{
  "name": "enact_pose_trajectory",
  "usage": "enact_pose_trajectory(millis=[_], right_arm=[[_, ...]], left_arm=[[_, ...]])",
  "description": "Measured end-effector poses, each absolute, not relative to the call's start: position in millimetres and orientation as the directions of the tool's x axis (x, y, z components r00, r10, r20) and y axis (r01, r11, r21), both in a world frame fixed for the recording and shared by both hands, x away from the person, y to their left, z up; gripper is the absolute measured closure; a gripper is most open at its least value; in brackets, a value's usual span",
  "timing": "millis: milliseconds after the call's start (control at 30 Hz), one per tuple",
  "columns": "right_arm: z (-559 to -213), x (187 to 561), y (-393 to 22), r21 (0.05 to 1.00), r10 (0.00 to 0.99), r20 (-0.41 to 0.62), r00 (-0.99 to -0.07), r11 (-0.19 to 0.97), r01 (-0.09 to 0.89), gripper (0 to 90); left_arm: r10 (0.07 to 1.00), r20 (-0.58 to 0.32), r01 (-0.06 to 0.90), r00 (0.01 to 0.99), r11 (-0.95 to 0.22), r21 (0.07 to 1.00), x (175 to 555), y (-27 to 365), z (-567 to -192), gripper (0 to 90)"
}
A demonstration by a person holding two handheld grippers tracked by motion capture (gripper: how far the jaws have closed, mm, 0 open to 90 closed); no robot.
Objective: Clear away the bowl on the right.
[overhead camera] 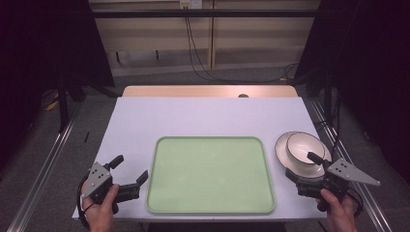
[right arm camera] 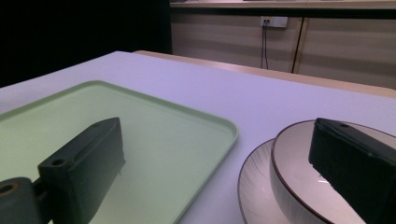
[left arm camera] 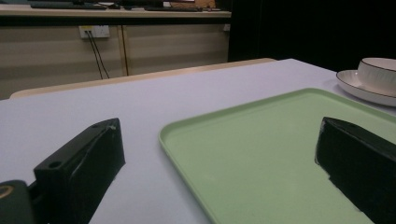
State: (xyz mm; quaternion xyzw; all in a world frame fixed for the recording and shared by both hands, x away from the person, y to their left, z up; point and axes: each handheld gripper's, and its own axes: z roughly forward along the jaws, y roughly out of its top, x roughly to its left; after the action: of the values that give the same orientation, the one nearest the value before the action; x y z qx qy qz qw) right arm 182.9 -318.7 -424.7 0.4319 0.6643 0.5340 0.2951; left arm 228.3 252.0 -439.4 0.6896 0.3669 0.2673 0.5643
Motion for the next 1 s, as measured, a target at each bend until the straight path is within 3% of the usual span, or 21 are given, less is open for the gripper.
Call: enact_pose_trajectory(millis=[333, 767, 900, 1000], right_arm=[[-424, 185, -323, 0.956, 0.880, 0.099, -0.464, 0.045, 0.290, 2.2], [-413, 187, -332, 0.930, 0.855, 0.025, -0.519, 0.170, 0.325, 4.5], [-412, 197, -340, 0.909, 0.841, 0.119, -0.528, 0.122, 0.399, 9.9], [-411, 199, -343, 0.902, 0.854, 0.088, -0.513, 0.150, 0.405, 10.9]], left_arm=[[0.803, -0.058, 0.218, 0.594, -0.091, 0.972, 232, 252, -441, 1.2], [0.793, -0.047, 0.221, 0.608, -0.112, 0.969, 235, 250, -440, 1.4], [0.797, -0.047, 0.220, 0.603, -0.109, 0.969, 234, 251, -440, 1.4], [0.797, -0.049, 0.222, 0.602, -0.108, 0.969, 235, 250, -440, 1.4]])
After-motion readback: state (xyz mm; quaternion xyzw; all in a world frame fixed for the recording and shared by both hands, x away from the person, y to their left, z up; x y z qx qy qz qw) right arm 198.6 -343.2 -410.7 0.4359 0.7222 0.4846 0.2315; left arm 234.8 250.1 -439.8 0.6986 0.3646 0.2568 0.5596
